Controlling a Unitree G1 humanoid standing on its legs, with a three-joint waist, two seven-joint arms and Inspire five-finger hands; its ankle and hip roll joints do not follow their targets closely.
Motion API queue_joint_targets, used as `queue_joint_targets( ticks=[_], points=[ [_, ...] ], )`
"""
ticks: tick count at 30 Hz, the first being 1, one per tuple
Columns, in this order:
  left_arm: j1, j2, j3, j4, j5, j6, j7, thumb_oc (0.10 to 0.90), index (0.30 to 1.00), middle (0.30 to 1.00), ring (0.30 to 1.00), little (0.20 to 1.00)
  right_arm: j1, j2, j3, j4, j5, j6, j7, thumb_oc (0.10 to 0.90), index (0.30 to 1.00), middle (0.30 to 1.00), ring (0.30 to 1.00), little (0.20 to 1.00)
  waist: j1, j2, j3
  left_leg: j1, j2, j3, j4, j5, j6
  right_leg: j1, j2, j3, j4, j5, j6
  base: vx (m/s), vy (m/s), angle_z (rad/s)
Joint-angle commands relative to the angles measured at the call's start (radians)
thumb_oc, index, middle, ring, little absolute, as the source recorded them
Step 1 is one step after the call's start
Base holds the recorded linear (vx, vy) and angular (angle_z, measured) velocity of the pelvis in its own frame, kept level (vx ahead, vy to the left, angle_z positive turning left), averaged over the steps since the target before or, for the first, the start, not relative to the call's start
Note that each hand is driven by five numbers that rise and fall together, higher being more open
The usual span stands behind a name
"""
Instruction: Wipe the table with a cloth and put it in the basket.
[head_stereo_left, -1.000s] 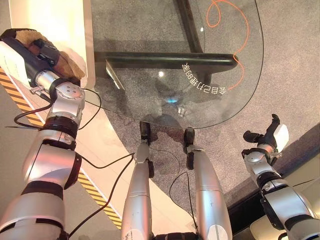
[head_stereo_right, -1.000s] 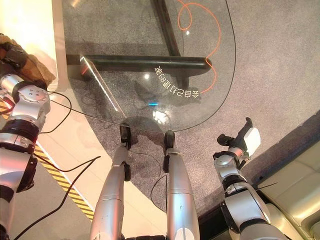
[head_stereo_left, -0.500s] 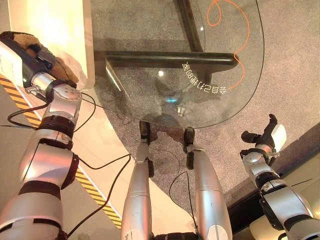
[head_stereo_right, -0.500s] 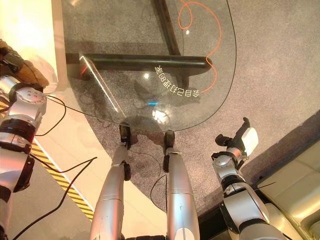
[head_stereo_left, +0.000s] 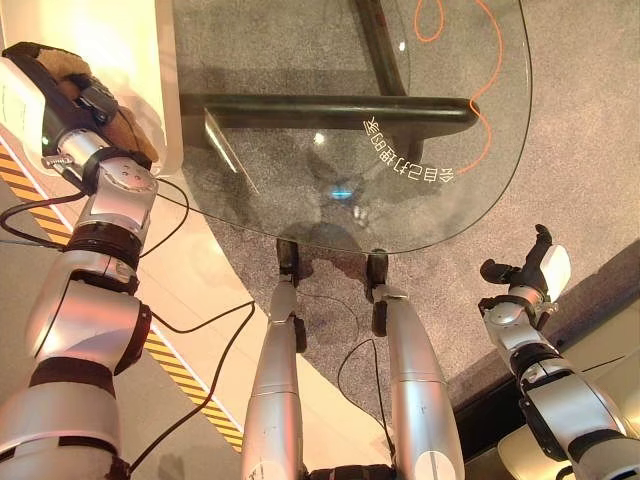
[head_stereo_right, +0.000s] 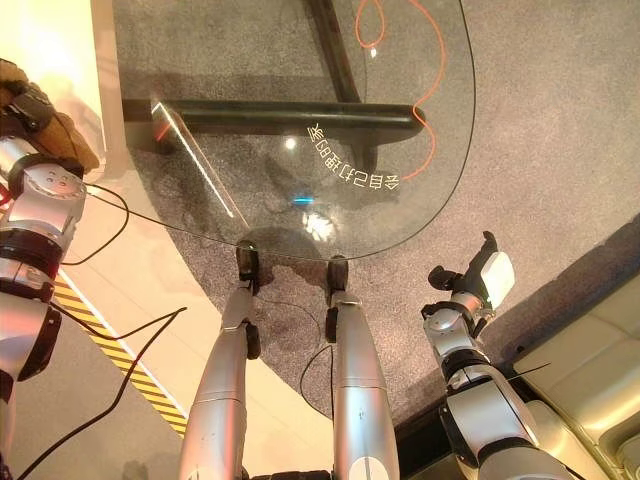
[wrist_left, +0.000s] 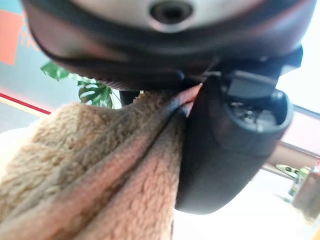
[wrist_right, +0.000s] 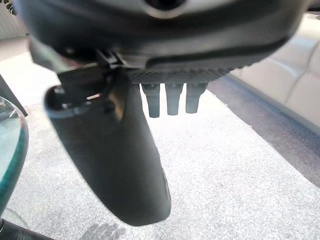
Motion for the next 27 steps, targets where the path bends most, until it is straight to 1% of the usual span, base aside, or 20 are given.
queue_joint_targets(
  ticks=[1, 3, 4, 5, 6, 7, 17, 24, 27],
  points=[
    [-0.121, 0.130, 0.005, 0.032, 0.068, -0.021, 0.026, 0.100, 0.300, 0.300, 0.300, 0.200, 0.055, -0.055, -0.006, -0.014, -0.018, -0.002, -0.072, 0.800, 0.900, 0.900, 0.900, 0.900, 0.021, -0.040, -0.026, 0.031, -0.079, 0.083, 0.158, -0.227, 0.084, 0.047, 0.107, 0.065, -0.246, 0.138, 0.038, 0.00, 0.000, 0.00],
    [-0.126, 0.130, -0.001, 0.039, 0.064, -0.016, 0.012, 0.100, 0.300, 0.300, 0.300, 0.200, 0.055, -0.055, -0.005, -0.013, -0.020, -0.003, -0.073, 0.800, 0.900, 0.900, 0.900, 0.900, 0.020, -0.041, -0.026, 0.028, -0.081, 0.082, 0.158, -0.225, 0.085, 0.045, 0.108, 0.067, -0.248, 0.141, 0.038, 0.00, 0.000, 0.00],
    [-0.126, 0.129, -0.002, 0.041, 0.059, -0.013, 0.007, 0.141, 0.335, 0.335, 0.335, 0.241, 0.057, -0.056, -0.007, -0.015, -0.021, -0.004, -0.072, 0.800, 0.900, 0.900, 0.900, 0.900, 0.020, -0.042, -0.026, 0.027, -0.081, 0.082, 0.157, -0.225, 0.085, 0.044, 0.109, 0.068, -0.248, 0.142, 0.038, 0.00, 0.000, 0.00],
    [-0.127, 0.131, -0.004, 0.045, 0.056, -0.009, -0.005, 0.292, 0.465, 0.465, 0.465, 0.392, 0.059, -0.058, -0.006, -0.015, -0.021, -0.008, -0.072, 0.800, 0.900, 0.900, 0.900, 0.900, 0.019, -0.043, -0.026, 0.025, -0.081, 0.082, 0.159, -0.225, 0.085, 0.041, 0.109, 0.069, -0.247, 0.142, 0.039, 0.00, 0.000, 0.00],
    [-0.128, 0.132, -0.006, 0.048, 0.054, -0.007, -0.012, 0.418, 0.573, 0.573, 0.573, 0.518, 0.059, -0.058, -0.007, -0.014, -0.021, -0.009, -0.071, 0.800, 0.900, 0.900, 0.900, 0.900, 0.019, -0.043, -0.026, 0.024, -0.080, 0.082, 0.159, -0.226, 0.085, 0.041, 0.109, 0.069, -0.247, 0.143, 0.039, 0.00, 0.000, 0.00],
    [-0.129, 0.134, -0.009, 0.050, 0.049, -0.002, -0.021, 0.800, 0.900, 0.900, 0.900, 0.900, 0.060, -0.059, -0.009, -0.014, -0.020, -0.011, -0.069, 0.800, 0.900, 0.900, 0.900, 0.900, 0.019, -0.045, -0.026, 0.025, -0.080, 0.082, 0.159, -0.226, 0.085, 0.042, 0.108, 0.069, -0.249, 0.143, 0.039, 0.00, 0.000, 0.00],
    [-0.126, 0.127, -0.010, 0.068, 0.043, -0.004, -0.037, 0.800, 0.900, 0.900, 0.900, 0.900, 0.060, -0.052, -0.005, -0.018, -0.015, -0.010, -0.071, 0.800, 0.900, 0.900, 0.900, 0.900, 0.016, -0.047, -0.026, 0.023, -0.080, 0.081, 0.159, -0.227, 0.086, 0.037, 0.108, 0.072, -0.250, 0.150, 0.041, 0.00, 0.000, 0.00],
    [-0.123, 0.130, -0.005, 0.066, 0.015, -0.011, -0.034, 0.800, 0.900, 0.900, 0.900, 0.900, 0.064, -0.052, -0.007, -0.020, -0.013, -0.014, -0.069, 0.800, 0.900, 0.900, 0.900, 0.900, 0.016, -0.041, -0.026, 0.032, -0.082, 0.082, 0.154, -0.225, 0.088, 0.042, 0.108, 0.072, -0.251, 0.152, 0.042, 0.00, 0.000, 0.00],
    [-0.119, 0.127, 0.004, 0.060, 0.004, -0.029, -0.015, 0.800, 0.900, 0.900, 0.900, 0.900, 0.067, -0.049, -0.009, -0.014, -0.014, -0.022, -0.063, 0.800, 0.900, 0.900, 0.900, 0.900, 0.016, -0.038, -0.026, 0.047, -0.082, 0.079, 0.147, -0.224, 0.088, 0.052, 0.110, 0.075, -0.249, 0.150, 0.043, -0.01, -0.022, 0.00]
  ],
)
